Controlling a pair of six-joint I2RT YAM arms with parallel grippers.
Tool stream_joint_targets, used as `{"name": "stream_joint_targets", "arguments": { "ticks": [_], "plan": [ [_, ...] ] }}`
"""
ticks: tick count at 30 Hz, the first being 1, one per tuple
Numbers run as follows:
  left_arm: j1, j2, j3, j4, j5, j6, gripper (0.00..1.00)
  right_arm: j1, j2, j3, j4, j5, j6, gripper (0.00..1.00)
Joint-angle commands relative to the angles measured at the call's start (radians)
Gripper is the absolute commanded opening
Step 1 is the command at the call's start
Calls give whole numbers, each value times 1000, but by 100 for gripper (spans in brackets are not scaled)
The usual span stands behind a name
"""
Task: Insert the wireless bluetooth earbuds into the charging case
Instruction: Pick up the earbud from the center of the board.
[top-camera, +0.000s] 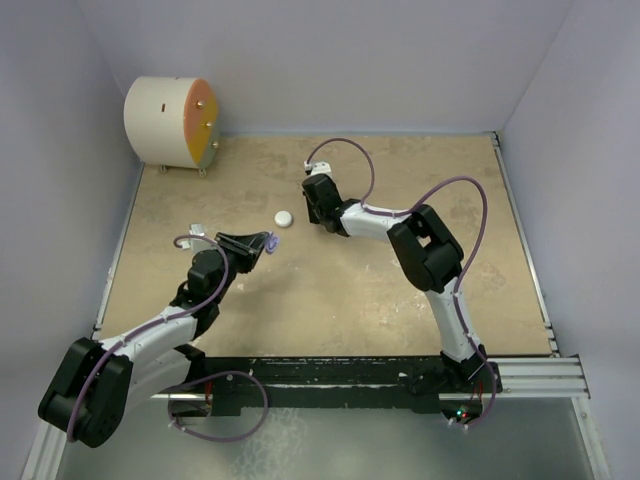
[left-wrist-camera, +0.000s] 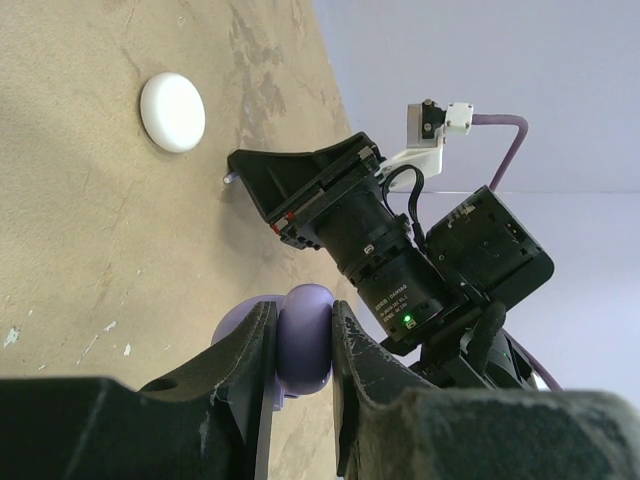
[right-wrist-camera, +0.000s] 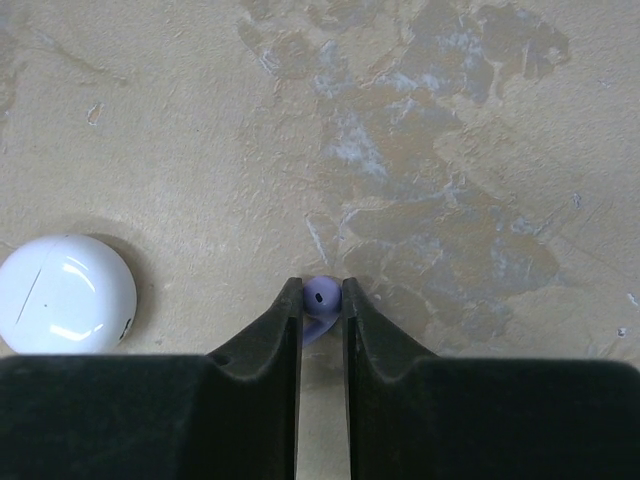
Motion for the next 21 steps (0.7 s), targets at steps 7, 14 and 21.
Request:
{"name": "stream_joint_targets", "arguments": {
  "ticks": [7,14,21],
  "plan": [
    [9,-19,15,34,14,-9,0,9,-72,-81,50,13,-20,10],
    [8,40,75,38,56,-1,0,8,-305,-283,381,13,-116,4],
    [9,174,172,82,113,-17,0,8,-556,-636,912,-88,-189,1]
  ]
}}
